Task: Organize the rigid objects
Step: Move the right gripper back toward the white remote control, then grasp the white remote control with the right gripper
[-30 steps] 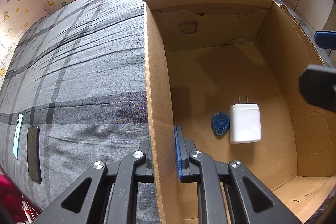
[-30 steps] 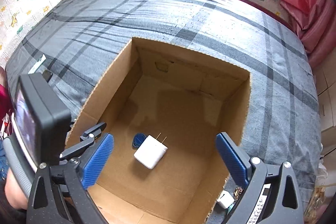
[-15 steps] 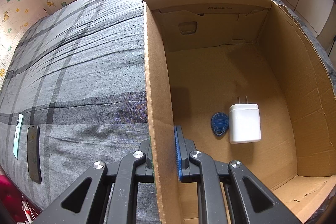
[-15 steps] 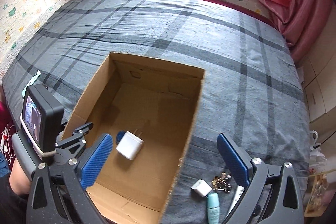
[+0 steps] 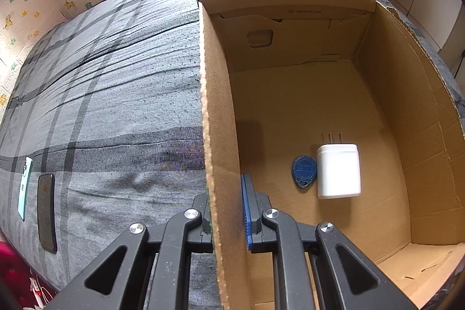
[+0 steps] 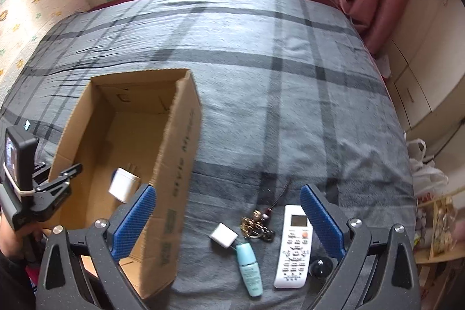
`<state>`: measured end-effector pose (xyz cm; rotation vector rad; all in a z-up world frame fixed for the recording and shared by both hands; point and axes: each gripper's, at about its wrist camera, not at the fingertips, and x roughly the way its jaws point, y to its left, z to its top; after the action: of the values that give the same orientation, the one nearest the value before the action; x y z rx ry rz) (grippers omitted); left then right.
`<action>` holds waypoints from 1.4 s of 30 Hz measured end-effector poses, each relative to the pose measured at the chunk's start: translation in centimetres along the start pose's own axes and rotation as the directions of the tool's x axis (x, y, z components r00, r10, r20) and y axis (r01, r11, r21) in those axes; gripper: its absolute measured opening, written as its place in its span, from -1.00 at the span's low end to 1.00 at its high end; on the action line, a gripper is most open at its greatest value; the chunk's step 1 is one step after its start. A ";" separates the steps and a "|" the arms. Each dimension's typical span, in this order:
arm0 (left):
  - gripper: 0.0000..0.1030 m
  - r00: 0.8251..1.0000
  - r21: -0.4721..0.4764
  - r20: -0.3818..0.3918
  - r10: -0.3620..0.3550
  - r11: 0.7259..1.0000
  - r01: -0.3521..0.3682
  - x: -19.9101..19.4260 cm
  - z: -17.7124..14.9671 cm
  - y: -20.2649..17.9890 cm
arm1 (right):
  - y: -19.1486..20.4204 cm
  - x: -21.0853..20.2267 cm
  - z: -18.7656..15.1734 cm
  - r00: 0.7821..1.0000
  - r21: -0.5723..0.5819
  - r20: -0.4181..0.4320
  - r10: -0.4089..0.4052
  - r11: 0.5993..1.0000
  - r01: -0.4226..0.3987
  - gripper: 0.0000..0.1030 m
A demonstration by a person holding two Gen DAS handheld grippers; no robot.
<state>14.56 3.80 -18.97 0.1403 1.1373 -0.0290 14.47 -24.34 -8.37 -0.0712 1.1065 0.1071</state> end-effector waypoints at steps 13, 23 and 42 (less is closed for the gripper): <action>-0.73 1.000 -0.005 0.003 0.000 1.000 0.000 -0.1 -0.1 0.2 | -6.5 4.9 -4.6 0.992 0.142 -0.105 -0.064 0.987 0.078 0.97; -0.73 1.000 -0.007 0.002 0.004 1.000 -0.004 0.0 -0.2 0.2 | -9.0 9.3 -7.2 0.984 0.176 -0.167 -0.068 0.980 0.097 0.97; -0.73 1.000 -0.011 0.001 0.011 1.000 -0.011 -0.1 -0.1 0.0 | -11.5 12.2 -8.6 0.959 0.167 -0.285 -0.008 0.984 0.058 0.65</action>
<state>14.40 3.83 -18.89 0.1365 1.1349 -0.0133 13.63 -36.07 -23.13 0.0534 1.3965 -0.0316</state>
